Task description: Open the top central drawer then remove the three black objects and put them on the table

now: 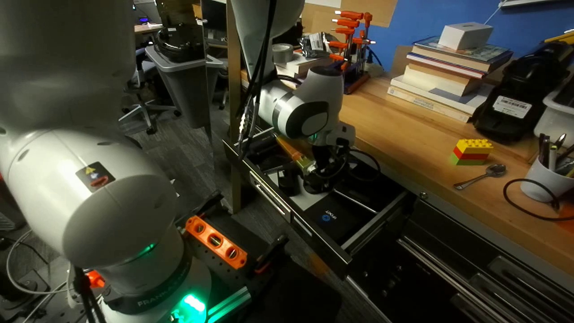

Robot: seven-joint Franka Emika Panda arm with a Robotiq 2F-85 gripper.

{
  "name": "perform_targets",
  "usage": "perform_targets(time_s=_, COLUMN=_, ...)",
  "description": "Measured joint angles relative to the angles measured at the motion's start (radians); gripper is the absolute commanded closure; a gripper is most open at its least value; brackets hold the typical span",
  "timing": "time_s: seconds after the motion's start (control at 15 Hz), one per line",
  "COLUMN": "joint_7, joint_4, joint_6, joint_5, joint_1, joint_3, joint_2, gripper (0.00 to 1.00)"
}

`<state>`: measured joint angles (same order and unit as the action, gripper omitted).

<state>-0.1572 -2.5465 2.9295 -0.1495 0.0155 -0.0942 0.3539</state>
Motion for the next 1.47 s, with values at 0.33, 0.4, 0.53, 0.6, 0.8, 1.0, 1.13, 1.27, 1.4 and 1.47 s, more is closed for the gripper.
perform_targets(time_s=0.33, joint_7=-0.005, joint_4=0.000, joint_6=0.011, joint_5=0.001, joint_1=0.003, joint_3=0.000, joint_2=0.011, gripper=0.51)
perform_targets(time_s=0.4, joint_7=-0.005, joint_4=0.000, joint_6=0.012, joint_5=0.001, joint_1=0.003, joint_3=0.000, joint_2=0.012, gripper=0.58)
perform_targets(time_s=0.53, joint_7=-0.006, joint_4=0.000, joint_6=0.013, joint_5=0.001, joint_1=0.003, joint_3=0.000, joint_2=0.014, gripper=0.74)
perform_targets(time_s=0.6, joint_7=-0.006, joint_4=0.000, joint_6=0.014, joint_5=0.001, joint_1=0.003, joint_3=0.000, joint_2=0.015, gripper=0.75)
perform_targets(time_s=0.8, joint_7=-0.016, joint_4=0.002, joint_6=0.007, joint_5=0.001, joint_1=0.003, joint_3=0.000, joint_2=0.014, gripper=0.75)
perform_targets(time_s=1.0, joint_7=-0.042, joint_4=0.002, joint_6=-0.049, joint_5=0.001, joint_1=0.003, joint_3=0.000, joint_2=-0.003, gripper=0.75)
perform_targets(time_s=1.13, joint_7=-0.057, joint_4=0.000, joint_6=-0.109, joint_5=0.001, joint_1=0.007, joint_3=0.000, joint_2=-0.037, gripper=0.75)
perform_targets(time_s=1.27, joint_7=-0.070, joint_4=-0.004, joint_6=-0.175, joint_5=0.006, joint_1=0.015, joint_3=0.000, joint_2=-0.095, gripper=0.75)
perform_targets(time_s=1.4, joint_7=-0.102, joint_4=-0.008, joint_6=-0.232, joint_5=0.036, joint_1=0.029, joint_3=0.000, joint_2=-0.162, gripper=0.75)
perform_targets(time_s=1.47, joint_7=-0.132, joint_4=-0.009, joint_6=-0.257, joint_5=0.066, joint_1=0.038, joint_3=0.001, joint_2=-0.198, gripper=0.75)
